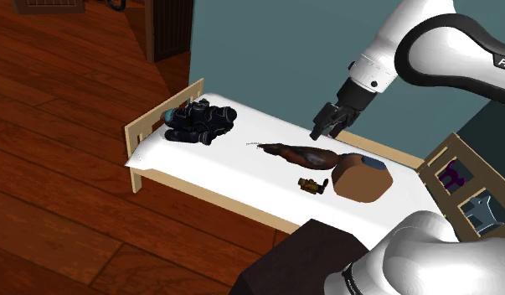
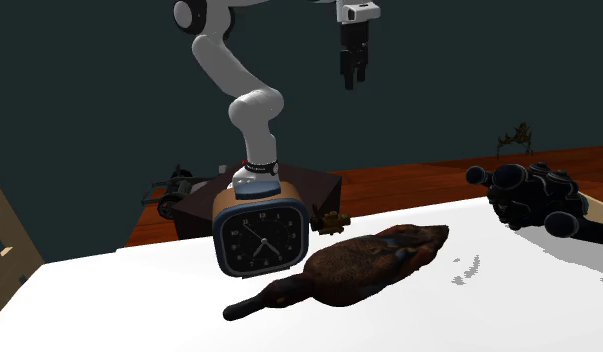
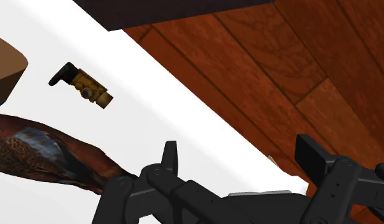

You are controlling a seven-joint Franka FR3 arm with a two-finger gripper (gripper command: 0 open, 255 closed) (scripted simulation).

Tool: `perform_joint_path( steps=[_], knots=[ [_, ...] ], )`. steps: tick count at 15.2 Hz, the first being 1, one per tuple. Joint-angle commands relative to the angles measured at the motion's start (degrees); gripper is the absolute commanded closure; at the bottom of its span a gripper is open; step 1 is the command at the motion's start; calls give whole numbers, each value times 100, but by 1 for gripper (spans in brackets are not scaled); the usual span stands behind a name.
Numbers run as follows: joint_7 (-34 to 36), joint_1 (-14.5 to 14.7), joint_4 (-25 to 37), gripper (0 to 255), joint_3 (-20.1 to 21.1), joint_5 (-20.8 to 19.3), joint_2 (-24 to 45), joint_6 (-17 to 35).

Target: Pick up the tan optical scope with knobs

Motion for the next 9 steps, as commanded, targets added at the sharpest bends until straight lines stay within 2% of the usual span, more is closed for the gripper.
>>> perform_joint_path(
  steps=[1,9],
  knots=[
    [0,0,0,0,0,0,0,0],
    [-1572,-55,-1153,0,-868,-598,-52,891]
  ],
)
